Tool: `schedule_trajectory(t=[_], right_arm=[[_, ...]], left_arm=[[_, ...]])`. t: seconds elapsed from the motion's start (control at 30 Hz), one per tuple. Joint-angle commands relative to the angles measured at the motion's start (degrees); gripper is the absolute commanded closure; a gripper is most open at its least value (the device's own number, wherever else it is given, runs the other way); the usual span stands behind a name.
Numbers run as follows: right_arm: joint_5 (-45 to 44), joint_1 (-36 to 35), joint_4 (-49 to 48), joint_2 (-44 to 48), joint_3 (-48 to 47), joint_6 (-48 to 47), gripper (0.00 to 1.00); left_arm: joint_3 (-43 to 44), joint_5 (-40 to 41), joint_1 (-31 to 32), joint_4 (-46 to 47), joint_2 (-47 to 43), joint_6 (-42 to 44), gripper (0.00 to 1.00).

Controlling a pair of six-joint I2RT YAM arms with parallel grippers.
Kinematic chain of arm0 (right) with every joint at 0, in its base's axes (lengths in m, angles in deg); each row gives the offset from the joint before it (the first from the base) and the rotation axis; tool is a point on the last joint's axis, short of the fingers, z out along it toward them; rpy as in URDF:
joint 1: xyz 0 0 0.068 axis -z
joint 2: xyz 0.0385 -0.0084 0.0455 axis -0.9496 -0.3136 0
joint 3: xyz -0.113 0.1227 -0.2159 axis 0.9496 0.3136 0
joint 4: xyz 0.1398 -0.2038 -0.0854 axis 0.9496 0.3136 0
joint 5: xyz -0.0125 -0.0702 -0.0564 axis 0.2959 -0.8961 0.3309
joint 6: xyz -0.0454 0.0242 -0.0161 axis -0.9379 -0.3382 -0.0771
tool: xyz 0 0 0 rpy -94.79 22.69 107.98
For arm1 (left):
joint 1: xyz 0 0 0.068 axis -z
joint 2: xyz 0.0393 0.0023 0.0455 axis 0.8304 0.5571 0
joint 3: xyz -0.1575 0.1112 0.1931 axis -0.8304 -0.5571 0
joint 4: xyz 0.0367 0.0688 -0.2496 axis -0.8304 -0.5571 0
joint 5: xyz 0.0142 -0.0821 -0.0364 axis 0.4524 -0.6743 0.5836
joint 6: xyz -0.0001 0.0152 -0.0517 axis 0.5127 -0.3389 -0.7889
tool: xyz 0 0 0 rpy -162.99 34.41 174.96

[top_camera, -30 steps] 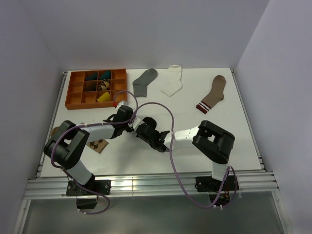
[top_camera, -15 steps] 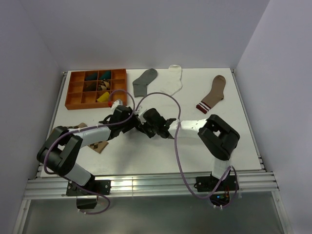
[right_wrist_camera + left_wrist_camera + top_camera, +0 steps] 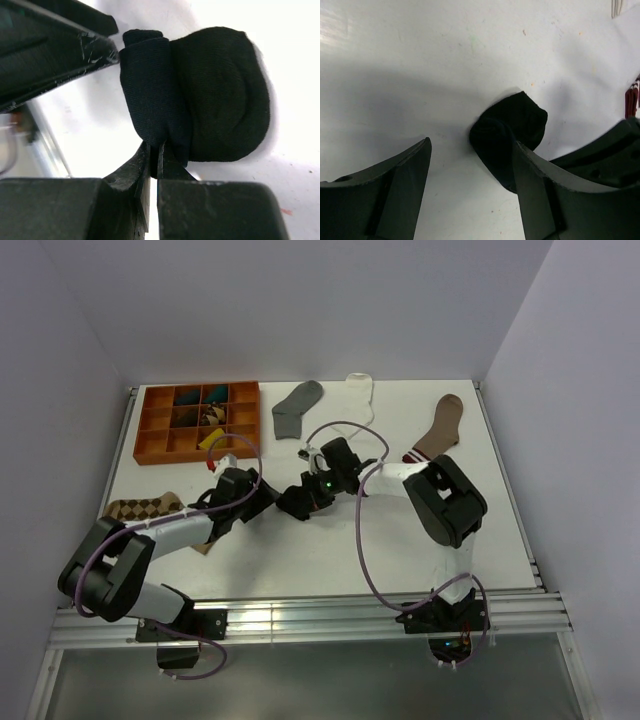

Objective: Roll the socks
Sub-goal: Roll the sock at the center of the board.

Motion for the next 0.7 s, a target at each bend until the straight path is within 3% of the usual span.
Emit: schedule_trajectory(t=[0.0, 0.67], right_arm=[[9.2, 2.0, 2.6, -3.5, -0.3, 6.3, 1.0], [10.2, 4.7, 5.9, -9.6, -4.1, 8.6, 1.0]], left_arm=[[-1.5, -3.0, -0.1, 6.4, -1.7, -0.5, 0.3], [-1.1, -3.2, 1.8, 9.6, 8.5, -5.2, 0.43]])
